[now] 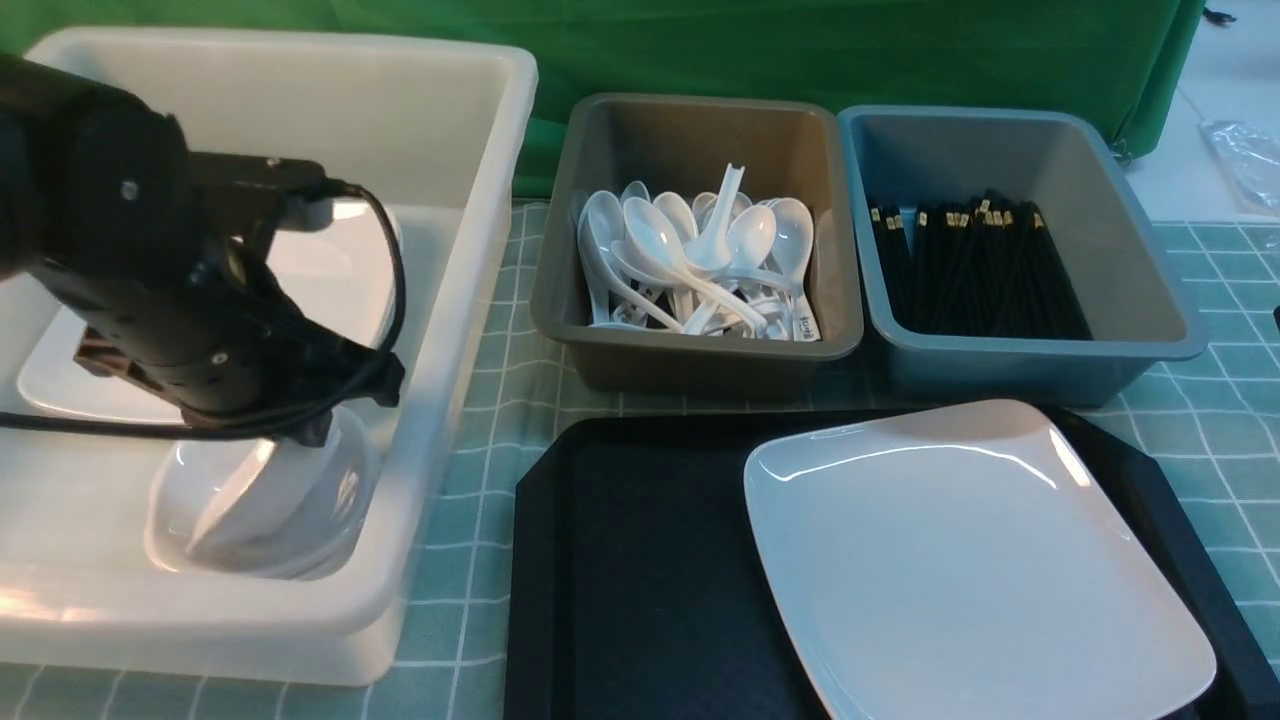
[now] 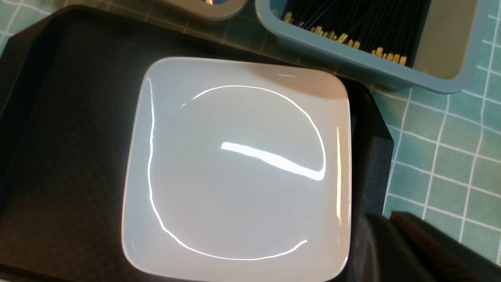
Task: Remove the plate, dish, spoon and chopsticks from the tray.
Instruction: Use the left arm to put the small plate into the large storage box on the left, then use the right arm to grab a plate from the dinner plate
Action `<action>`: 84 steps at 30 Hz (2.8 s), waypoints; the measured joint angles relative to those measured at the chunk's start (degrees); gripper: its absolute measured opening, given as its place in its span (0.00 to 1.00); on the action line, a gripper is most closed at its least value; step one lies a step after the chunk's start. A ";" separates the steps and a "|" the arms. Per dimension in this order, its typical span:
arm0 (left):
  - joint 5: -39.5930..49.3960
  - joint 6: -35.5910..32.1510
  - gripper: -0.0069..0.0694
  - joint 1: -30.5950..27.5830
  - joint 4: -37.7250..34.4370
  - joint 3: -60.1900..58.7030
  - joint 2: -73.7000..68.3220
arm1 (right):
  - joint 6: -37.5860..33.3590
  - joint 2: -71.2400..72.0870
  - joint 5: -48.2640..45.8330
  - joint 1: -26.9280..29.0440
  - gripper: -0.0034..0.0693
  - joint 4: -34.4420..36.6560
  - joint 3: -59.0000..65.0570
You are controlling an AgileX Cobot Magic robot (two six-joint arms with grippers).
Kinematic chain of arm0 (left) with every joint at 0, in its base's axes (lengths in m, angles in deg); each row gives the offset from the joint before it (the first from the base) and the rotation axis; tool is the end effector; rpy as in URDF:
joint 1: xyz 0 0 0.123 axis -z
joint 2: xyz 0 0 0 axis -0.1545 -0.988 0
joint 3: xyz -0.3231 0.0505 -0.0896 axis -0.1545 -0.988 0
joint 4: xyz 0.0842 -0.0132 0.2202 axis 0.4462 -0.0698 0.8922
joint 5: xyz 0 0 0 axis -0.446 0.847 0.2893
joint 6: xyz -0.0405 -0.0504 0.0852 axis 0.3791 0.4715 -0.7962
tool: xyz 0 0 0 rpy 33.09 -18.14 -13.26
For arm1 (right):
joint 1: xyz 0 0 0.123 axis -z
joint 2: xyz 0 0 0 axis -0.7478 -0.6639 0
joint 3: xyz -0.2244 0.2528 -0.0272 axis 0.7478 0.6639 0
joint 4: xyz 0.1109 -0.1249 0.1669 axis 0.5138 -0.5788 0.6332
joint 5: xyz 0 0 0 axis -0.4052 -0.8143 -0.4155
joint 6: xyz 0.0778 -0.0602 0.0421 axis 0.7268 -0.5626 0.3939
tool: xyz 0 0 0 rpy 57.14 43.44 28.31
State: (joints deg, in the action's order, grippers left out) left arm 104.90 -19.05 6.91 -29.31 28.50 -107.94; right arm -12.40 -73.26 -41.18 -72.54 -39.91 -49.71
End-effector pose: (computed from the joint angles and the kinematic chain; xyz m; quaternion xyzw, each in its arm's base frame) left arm 0.2841 -0.0649 0.3217 0.0805 0.9721 0.0303 0.2184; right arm 0.1630 0.0600 0.4516 -0.1821 0.9000 0.0267 0.3951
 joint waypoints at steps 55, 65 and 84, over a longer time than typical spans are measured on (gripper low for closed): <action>-17.88 -5.25 0.82 28.80 -35.95 8.89 -27.21 | 7.28 0.00 -3.85 0.00 0.07 -11.79 0.00; -21.54 -5.08 0.63 28.75 -36.34 8.99 -28.63 | 7.28 0.00 -3.00 0.00 0.07 -11.72 0.00; -17.19 0.16 0.66 25.60 -18.54 18.03 -28.24 | 6.82 0.00 -3.22 0.00 0.07 -11.58 0.00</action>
State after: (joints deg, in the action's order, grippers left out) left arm 87.72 -18.90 32.51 -47.85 46.54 -136.19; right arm -5.59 -73.26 -44.40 -72.54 -51.49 -49.71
